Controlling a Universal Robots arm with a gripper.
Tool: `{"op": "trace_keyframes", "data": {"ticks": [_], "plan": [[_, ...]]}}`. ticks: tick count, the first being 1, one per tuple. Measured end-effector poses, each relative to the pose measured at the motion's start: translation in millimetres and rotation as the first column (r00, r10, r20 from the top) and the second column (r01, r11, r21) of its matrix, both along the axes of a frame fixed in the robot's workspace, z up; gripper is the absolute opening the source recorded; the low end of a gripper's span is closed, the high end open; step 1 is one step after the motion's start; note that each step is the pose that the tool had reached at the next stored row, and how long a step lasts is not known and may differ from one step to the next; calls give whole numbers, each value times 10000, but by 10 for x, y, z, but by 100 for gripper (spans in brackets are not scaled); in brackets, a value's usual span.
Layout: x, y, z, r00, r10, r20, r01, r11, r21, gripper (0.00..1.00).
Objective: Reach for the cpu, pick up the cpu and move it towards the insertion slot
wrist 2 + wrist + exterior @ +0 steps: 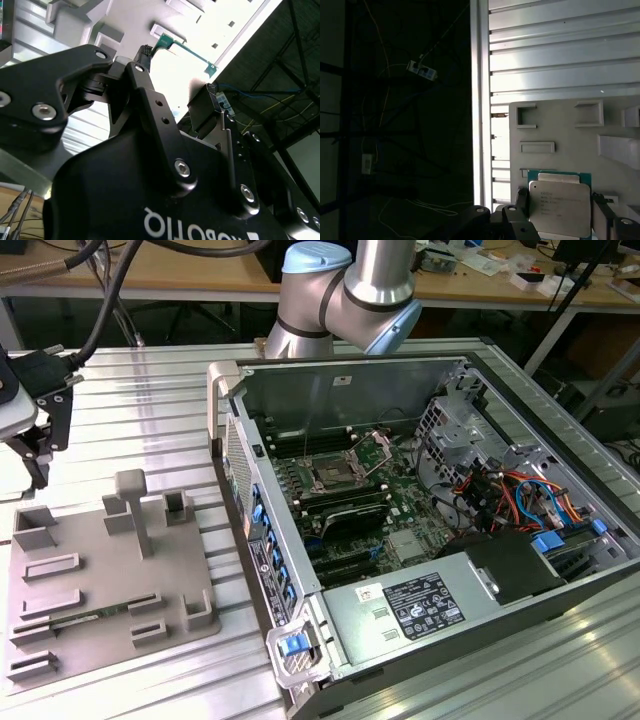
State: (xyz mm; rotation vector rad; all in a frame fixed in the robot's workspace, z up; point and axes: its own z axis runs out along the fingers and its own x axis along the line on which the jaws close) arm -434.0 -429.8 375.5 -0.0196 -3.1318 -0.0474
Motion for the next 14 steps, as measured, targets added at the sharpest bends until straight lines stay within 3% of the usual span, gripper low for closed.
{"op": "trace_keyframes", "data": {"ticks": [8,14], "plan": [[9,0,3,10000,0,-4,0,10000,-9,55],[91,0,2,10000,0,-2,0,10000,-10,55]]}}
